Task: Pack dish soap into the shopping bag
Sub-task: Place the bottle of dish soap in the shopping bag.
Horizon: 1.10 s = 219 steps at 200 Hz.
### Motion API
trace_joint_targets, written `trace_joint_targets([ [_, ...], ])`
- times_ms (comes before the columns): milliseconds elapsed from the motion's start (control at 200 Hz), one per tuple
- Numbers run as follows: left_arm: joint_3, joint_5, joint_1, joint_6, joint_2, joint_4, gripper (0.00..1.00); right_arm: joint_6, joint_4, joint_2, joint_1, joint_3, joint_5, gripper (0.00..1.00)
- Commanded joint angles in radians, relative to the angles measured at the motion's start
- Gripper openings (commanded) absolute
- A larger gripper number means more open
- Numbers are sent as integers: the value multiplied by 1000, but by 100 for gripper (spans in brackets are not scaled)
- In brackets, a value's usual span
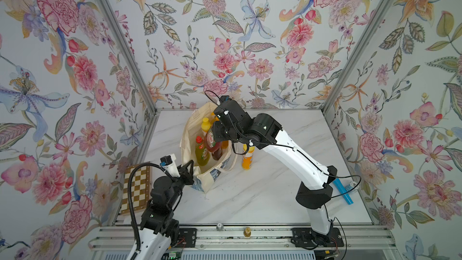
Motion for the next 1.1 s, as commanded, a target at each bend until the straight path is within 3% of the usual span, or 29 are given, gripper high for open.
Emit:
trace_joint_targets([
  [0, -32, 30, -10, 6, 18, -83, 22, 49, 117, 13, 17, 13, 79, 0],
  [601, -17, 84, -9, 24, -8, -92, 24, 138, 125, 134, 34, -3, 188, 0],
  [1091, 36, 68, -9, 26, -45, -148, 24, 163, 156, 161, 9, -50, 152, 0],
])
